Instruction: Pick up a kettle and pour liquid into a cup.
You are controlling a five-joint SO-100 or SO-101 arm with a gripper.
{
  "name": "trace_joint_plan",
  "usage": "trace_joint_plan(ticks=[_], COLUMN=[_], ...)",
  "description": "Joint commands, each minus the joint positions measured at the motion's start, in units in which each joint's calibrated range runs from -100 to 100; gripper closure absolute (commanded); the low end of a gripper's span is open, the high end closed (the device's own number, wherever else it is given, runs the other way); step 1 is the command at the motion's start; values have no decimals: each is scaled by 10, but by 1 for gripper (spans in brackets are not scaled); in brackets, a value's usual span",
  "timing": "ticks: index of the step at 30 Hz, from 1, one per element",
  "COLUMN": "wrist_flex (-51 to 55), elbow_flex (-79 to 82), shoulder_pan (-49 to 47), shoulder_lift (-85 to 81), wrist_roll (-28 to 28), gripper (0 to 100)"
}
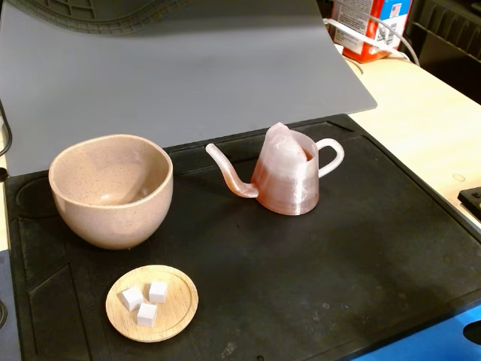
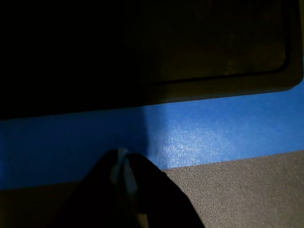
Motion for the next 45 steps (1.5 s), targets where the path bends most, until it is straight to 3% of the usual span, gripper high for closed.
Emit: trace_joint_plan(ticks=[1, 45], wrist_flex=[3, 4], elbow_flex=[1, 1], shoulder_pan=[0, -3], shoulder_lift=[1, 1], wrist_roll=[-1, -1], gripper=[99, 99])
